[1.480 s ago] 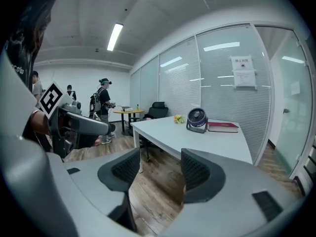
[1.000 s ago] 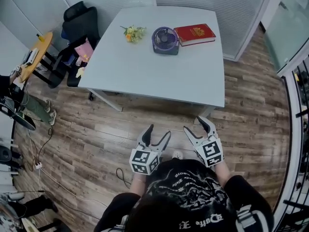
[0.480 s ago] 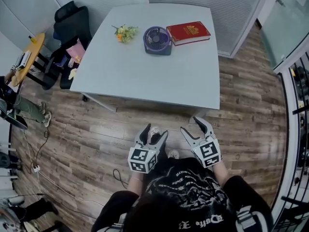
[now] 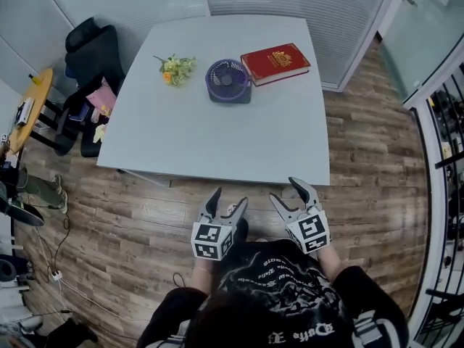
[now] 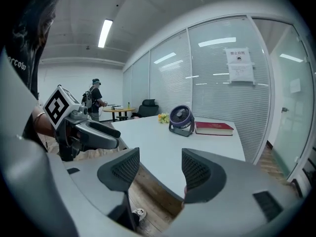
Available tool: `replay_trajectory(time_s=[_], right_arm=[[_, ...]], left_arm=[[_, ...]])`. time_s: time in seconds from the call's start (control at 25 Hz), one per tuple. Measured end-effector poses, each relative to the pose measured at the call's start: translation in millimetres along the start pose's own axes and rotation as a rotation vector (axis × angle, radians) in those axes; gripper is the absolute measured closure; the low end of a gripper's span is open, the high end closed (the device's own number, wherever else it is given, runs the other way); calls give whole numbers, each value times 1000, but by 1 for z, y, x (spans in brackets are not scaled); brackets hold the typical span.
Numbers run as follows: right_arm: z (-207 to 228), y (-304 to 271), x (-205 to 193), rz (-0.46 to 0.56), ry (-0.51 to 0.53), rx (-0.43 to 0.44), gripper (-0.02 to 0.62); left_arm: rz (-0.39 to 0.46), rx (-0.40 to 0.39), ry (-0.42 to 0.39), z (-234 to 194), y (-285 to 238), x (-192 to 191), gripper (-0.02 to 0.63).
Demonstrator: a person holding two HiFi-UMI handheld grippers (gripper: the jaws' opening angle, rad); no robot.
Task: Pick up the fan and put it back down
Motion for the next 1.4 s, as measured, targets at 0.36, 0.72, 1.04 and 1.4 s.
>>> replay_trajectory(time_s=[0.36, 0.72, 1.04, 1.4], right_arm=[[5, -72, 30, -26, -16, -65, 324], [4, -127, 52, -48, -43, -144, 324], [-4, -167, 58, -85, -24, -180, 324], [14, -199, 70, -104, -22, -216, 324]], left_arm=[[-36, -53, -20, -75, -33, 39, 270], [-69, -119, -54, -136, -58, 71, 271], [-107, -142, -52, -182, -70, 81, 272], [-125, -80, -99, -223, -79, 95, 272]])
Point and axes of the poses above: the fingertips, and each gripper's own axes: y backward along the fingers, z to its right, x out of its top, the point moved 4 cm from there along y, backward along the fingers, and after that the axes turned 15 degrees about -x, right-handed, at the moved point
